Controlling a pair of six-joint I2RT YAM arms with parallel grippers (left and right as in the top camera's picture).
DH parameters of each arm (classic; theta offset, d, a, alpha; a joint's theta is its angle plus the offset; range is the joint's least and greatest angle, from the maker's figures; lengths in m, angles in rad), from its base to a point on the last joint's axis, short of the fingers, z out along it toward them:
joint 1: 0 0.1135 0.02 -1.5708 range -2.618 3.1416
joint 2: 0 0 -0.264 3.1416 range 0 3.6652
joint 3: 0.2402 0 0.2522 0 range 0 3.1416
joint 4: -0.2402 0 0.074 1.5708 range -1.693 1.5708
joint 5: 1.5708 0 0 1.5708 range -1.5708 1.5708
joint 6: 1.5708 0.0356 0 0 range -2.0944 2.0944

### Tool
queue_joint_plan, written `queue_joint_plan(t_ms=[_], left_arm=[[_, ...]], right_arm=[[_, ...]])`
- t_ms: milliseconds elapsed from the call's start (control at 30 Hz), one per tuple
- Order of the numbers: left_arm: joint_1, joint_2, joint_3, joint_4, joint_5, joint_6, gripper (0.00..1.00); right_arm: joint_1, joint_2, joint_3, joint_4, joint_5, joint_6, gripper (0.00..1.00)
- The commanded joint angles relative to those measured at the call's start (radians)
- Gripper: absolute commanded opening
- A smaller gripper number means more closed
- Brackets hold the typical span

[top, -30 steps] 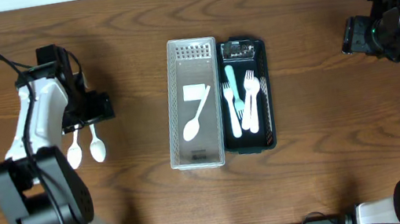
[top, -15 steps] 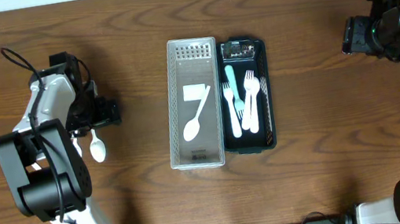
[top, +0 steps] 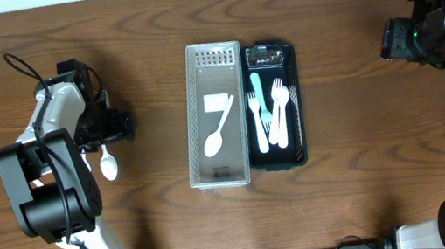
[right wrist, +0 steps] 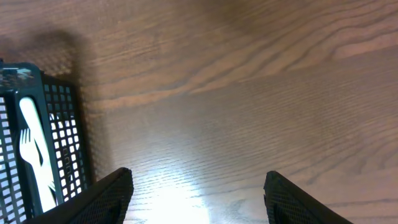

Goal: Pack container
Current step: 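Move left gripper back to the spoons and grasp another white spoon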

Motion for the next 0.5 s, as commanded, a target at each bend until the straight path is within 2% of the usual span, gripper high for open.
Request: queue_joint_plan(t_ms=[0, 400, 467], left_arm=[[0.005, 0.013, -0.023, 0.006, 0.003, 0.006, 0.9], [0.005, 0.013, -0.048, 0.011, 0.002, 0.006, 0.91], [0.005, 0.013, -0.048, 0.011, 0.002, 0.006, 0.85]], right_arm=[[-0.002, 0.003, -0.006, -0.002, 0.0, -0.015, 0.71], [-0.002, 0.003, -0.006, -0.002, 0.0, -0.015, 0.71], [-0.002, 0.003, -0.006, -0.003, 0.0, -0.015, 0.71]])
